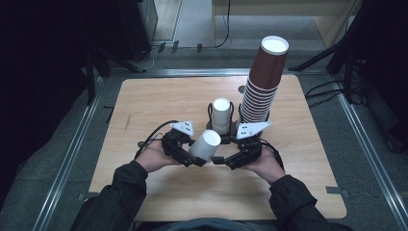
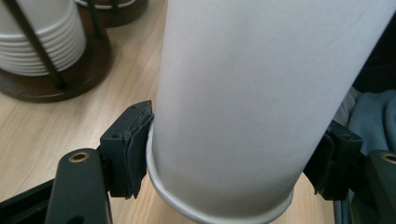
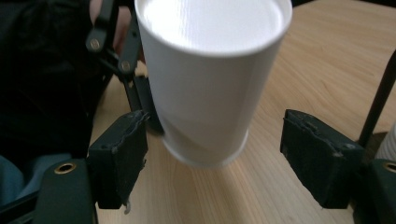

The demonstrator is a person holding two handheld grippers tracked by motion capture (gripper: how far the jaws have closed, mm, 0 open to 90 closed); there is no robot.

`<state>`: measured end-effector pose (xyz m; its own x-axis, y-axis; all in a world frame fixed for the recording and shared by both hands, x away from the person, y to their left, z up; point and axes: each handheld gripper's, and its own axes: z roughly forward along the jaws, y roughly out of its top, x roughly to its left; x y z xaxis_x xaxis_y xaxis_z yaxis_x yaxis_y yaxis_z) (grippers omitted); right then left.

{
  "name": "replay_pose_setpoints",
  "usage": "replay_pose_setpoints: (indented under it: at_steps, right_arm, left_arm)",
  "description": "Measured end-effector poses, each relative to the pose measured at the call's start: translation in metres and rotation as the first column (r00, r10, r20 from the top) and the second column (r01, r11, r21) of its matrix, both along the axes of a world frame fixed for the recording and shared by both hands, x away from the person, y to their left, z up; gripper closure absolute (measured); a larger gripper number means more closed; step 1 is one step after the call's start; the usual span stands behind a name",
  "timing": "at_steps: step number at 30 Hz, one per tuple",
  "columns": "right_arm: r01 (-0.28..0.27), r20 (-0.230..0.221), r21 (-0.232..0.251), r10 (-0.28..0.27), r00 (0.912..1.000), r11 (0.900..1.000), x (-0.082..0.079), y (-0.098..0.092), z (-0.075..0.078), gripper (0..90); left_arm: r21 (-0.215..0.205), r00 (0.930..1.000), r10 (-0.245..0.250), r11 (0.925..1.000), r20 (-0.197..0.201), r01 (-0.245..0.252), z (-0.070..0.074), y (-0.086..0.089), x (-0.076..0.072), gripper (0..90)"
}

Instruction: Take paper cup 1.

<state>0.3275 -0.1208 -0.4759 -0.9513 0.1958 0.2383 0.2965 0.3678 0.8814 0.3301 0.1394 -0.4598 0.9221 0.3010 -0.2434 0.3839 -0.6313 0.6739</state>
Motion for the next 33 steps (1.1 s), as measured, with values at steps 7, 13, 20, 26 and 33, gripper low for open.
replay_pose_setpoints:
  at_steps: [7,13,20,26,33]
  right_arm:
    - [-0.029,-0.019,-0.086,0.027,0.9995,0.996,0.0,0.002,-0.003,27.7]
    - [-0.034,-0.028,-0.178,0.029,0.9992,0.983,0.0,0.004,-0.006,31.0]
    - [-0.022,-0.025,-0.257,0.016,0.9996,0.966,0.001,0.0,-0.009,37.1]
    - [-0.005,-0.032,-0.307,-0.005,0.9995,0.952,0.002,-0.001,-0.012,40.8]
    - [0.001,-0.012,-0.348,-0.006,0.9999,0.938,0.004,-0.001,-0.011,37.1]
  left_arm:
    - [0.01,0.9999,0.01,0.9999,0.013,-0.01,0.005,0.009,0.001,26.4]
    - [0.045,0.9992,0.02,0.9988,0.034,-0.021,0.008,0.014,0.003,26.4]
    - [0.091,0.9986,0.029,0.9953,0.044,-0.033,0.01,0.016,0.006,26.4]
    - [0.134,0.9988,0.018,0.9907,0.045,-0.024,0.01,0.016,0.009,26.4]
    - [0.202,0.9986,0.008,0.9792,0.053,-0.018,0.009,0.01,0.012,26.4]
